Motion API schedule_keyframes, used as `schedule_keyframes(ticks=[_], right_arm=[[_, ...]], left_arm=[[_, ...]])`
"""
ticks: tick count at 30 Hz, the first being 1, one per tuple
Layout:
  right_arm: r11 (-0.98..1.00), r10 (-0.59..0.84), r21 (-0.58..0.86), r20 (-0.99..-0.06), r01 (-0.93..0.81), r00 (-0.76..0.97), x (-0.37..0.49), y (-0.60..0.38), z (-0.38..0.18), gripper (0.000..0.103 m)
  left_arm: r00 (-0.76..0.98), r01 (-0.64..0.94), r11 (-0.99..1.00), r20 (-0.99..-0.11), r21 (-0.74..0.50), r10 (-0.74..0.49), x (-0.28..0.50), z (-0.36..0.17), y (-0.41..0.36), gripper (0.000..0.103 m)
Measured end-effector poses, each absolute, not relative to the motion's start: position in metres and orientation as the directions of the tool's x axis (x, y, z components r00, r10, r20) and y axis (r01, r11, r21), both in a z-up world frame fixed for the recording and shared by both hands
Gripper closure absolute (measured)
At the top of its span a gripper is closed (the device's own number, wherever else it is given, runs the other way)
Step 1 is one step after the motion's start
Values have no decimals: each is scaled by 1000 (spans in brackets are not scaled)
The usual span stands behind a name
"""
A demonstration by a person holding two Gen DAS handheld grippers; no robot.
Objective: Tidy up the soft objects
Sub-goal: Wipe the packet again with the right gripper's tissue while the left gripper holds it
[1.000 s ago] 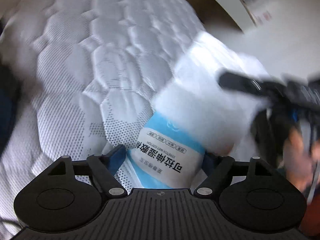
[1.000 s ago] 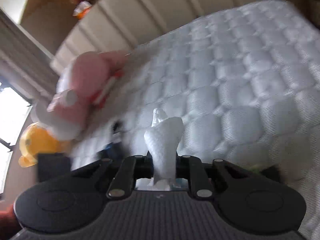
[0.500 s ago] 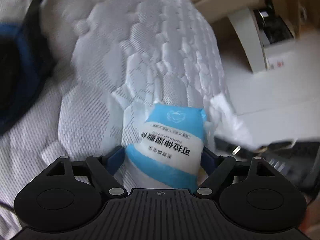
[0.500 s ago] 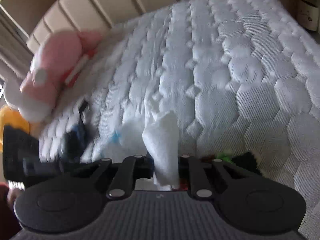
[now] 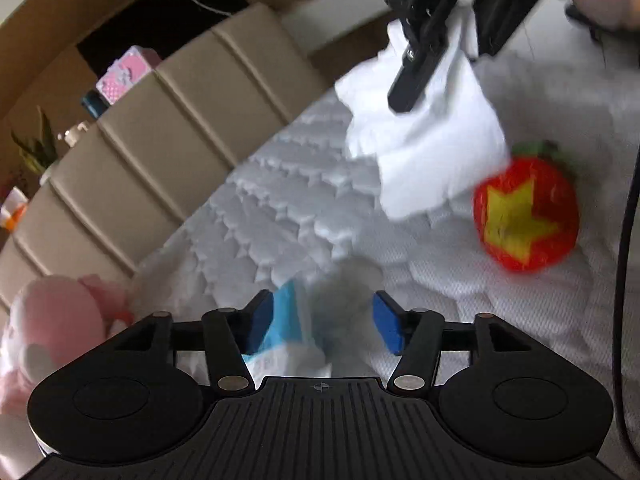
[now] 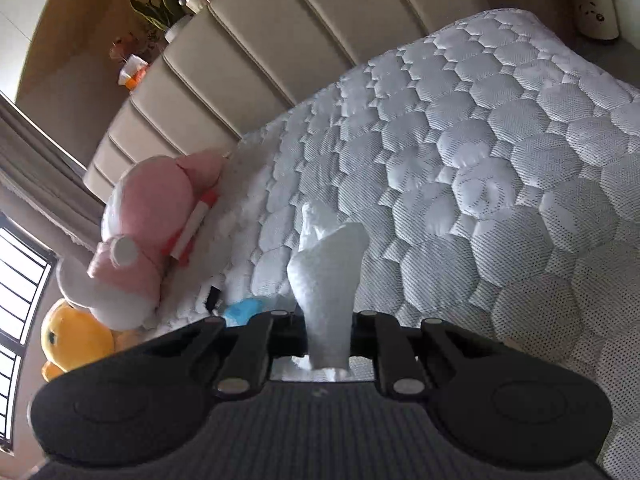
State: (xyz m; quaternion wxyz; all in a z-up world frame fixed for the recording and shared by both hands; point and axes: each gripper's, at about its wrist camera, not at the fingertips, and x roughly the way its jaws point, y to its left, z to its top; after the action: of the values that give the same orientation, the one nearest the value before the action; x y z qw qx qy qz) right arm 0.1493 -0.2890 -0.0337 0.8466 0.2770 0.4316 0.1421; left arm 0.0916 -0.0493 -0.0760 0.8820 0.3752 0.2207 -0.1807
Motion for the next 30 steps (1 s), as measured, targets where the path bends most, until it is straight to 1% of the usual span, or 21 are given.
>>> schedule_keyframes(ticks=[1, 2, 4, 8, 9, 11, 12, 13, 14, 17, 19, 20, 22, 24, 25, 28, 30], right_arm=[[806, 482, 592, -657, -1, 580, 150, -288, -35, 90], [805, 488, 594, -658, -3, 573, 150, -287, -36, 90], [801, 502, 598, -659, -16, 560, 151, -283, -37, 88], [812, 514, 581, -666, -56, 541, 150, -272, -36, 88], [816, 512, 575, -669, -60, 539, 149, -270, -37, 88], [819, 504, 571, -673, -54, 541, 149, -271, -38, 88], [820, 500, 570, -674, -48, 544, 148, -272, -38, 88], [822, 494, 568, -675, -42, 548, 149, -274, -38, 88], [824, 488, 565, -676, -37, 552, 149, -275, -39, 88], [821, 500, 569, -672, -50, 546, 149, -274, -39, 88], [802, 534, 592, -649, -81, 542, 147, -270, -37, 88], [769, 578, 630, -610, -111, 541, 145, -269, -34, 88], [687, 674, 706, -529, -172, 516, 143, -264, -30, 88], [642, 727, 738, -501, -206, 470, 142, -253, -32, 88], [642, 737, 737, -519, -210, 433, 143, -244, -37, 88], [723, 688, 654, -651, -223, 321, 142, -216, -59, 88], [760, 650, 610, -713, -223, 265, 141, -206, -71, 88]], left_arm=[[838, 481, 647, -527, 591, -141, 93, -74, -47, 13], [835, 481, 645, -533, 594, -132, 97, -71, -44, 9], [809, 496, 661, -577, 564, -114, 105, -71, -33, 9], [693, 494, 764, -719, 416, -55, 136, -90, -20, 7], [672, 481, 784, -740, 393, -41, 138, -98, -13, 7], [657, 464, 818, -752, 341, -59, 144, -105, -3, 7], [652, 455, 834, -755, 313, -72, 148, -108, 1, 19], [652, 449, 843, -754, 297, -82, 148, -107, 3, 34], [656, 460, 842, -747, 284, -106, 144, -102, 2, 34], [625, 583, 788, -728, 198, -280, 124, -89, -8, 35], [595, 653, 734, -725, 186, -346, 103, -87, -19, 33], [580, 683, 706, -725, 185, -371, 93, -86, -25, 33], [562, 712, 673, -737, 200, -376, 85, -92, -35, 31], [547, 722, 660, -755, 208, -361, 82, -100, -40, 30], [546, 721, 660, -759, 212, -353, 81, -102, -40, 29], [552, 707, 672, -765, 220, -330, 82, -105, -39, 27], [561, 691, 687, -766, 225, -314, 83, -107, -38, 26]])
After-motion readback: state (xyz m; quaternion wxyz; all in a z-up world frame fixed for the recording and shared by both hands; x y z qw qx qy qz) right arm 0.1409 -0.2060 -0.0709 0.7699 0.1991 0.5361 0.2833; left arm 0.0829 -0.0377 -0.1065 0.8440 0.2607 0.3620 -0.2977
